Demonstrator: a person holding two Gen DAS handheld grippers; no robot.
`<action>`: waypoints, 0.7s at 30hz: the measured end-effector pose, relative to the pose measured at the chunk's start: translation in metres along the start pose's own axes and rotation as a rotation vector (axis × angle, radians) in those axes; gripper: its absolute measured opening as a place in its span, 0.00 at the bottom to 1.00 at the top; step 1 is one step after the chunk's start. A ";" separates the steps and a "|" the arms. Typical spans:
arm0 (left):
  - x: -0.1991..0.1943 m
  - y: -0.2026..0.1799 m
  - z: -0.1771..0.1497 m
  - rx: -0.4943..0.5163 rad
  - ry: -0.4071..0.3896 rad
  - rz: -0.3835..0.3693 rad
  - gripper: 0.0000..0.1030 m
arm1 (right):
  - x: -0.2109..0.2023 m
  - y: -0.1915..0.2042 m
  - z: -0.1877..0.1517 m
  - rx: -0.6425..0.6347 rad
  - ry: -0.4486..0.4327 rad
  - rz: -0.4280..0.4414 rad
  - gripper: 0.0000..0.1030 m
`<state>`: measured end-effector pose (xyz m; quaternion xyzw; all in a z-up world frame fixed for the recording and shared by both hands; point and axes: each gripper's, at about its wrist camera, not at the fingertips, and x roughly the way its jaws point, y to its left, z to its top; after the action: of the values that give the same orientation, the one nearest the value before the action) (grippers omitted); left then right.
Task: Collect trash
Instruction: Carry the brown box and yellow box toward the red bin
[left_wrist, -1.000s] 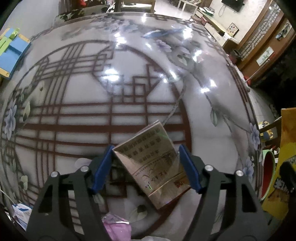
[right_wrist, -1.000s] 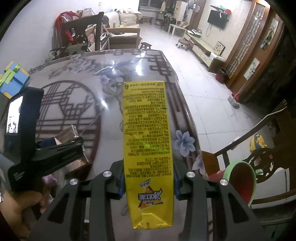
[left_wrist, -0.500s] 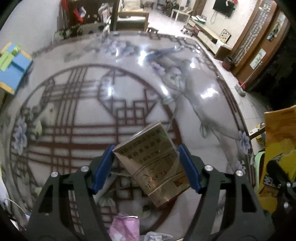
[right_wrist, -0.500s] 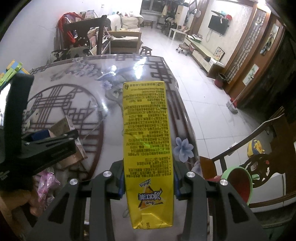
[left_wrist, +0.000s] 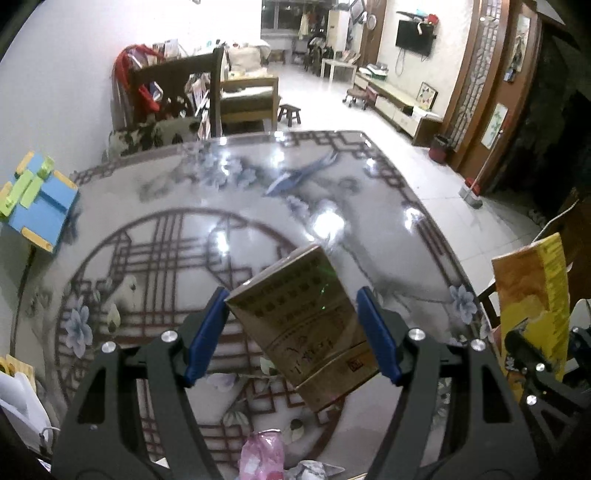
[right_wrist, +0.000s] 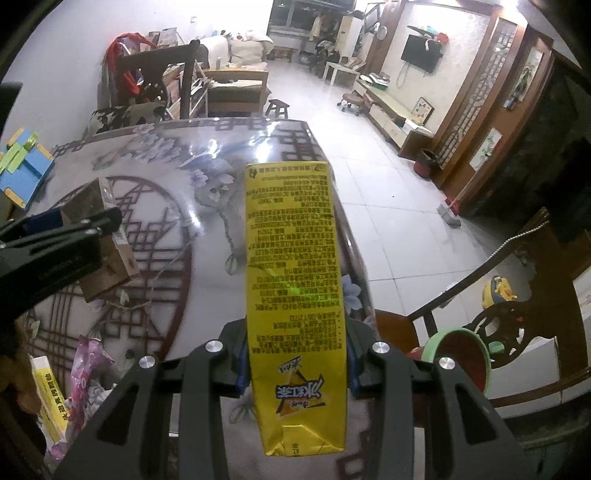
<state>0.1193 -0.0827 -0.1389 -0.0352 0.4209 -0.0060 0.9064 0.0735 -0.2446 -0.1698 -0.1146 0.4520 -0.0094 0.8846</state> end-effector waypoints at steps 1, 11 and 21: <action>-0.004 -0.001 0.000 0.004 -0.008 0.001 0.66 | -0.003 -0.002 -0.001 0.006 -0.006 -0.002 0.36; -0.060 -0.031 0.008 0.083 -0.121 -0.031 0.66 | -0.033 -0.027 -0.017 0.083 -0.058 -0.015 0.36; -0.099 -0.090 0.004 0.192 -0.178 -0.151 0.66 | -0.059 -0.081 -0.050 0.216 -0.095 -0.078 0.36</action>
<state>0.0603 -0.1687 -0.0545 0.0198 0.3327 -0.1114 0.9362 0.0053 -0.3257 -0.1337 -0.0364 0.4010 -0.0870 0.9112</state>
